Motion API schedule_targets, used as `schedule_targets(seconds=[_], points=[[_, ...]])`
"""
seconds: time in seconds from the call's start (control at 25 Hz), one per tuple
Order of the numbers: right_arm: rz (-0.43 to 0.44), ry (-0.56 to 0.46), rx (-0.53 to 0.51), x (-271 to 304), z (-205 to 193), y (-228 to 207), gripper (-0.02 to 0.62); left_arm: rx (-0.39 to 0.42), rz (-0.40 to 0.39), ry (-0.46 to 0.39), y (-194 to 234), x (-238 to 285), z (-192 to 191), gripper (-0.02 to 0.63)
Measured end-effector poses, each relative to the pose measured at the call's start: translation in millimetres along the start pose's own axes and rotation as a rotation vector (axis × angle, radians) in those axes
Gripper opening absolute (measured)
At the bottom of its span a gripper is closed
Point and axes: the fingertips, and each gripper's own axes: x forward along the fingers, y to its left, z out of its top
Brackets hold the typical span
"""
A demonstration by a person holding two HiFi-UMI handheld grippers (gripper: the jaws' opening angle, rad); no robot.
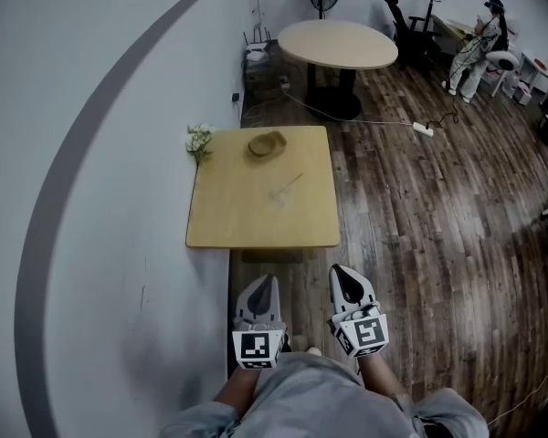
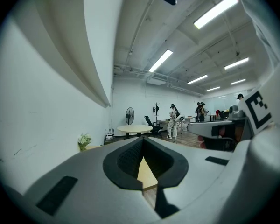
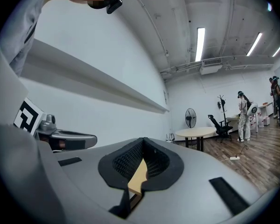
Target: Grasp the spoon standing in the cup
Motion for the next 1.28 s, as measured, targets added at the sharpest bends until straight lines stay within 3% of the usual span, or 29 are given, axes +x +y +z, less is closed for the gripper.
schedule_targets(seconds=[0.76, 1.0, 1.28], points=[[-0.082, 0.005, 0.02, 152.2, 4.5, -10.8, -0.002, -0.019, -0.056, -0.032, 111.7, 107.4, 19.8, 0.002], [-0.123, 0.015, 0.03, 184.3, 0.7, -10.4, -0.002, -0.015, -0.114, -0.023, 131.7, 131.5, 22.4, 0.002], [-0.141, 0.05, 0.025, 211.9, -6.6, -23.8, -0.002, -0.045, -0.122, -0.018, 148.3, 164.3, 20.5, 0.002]])
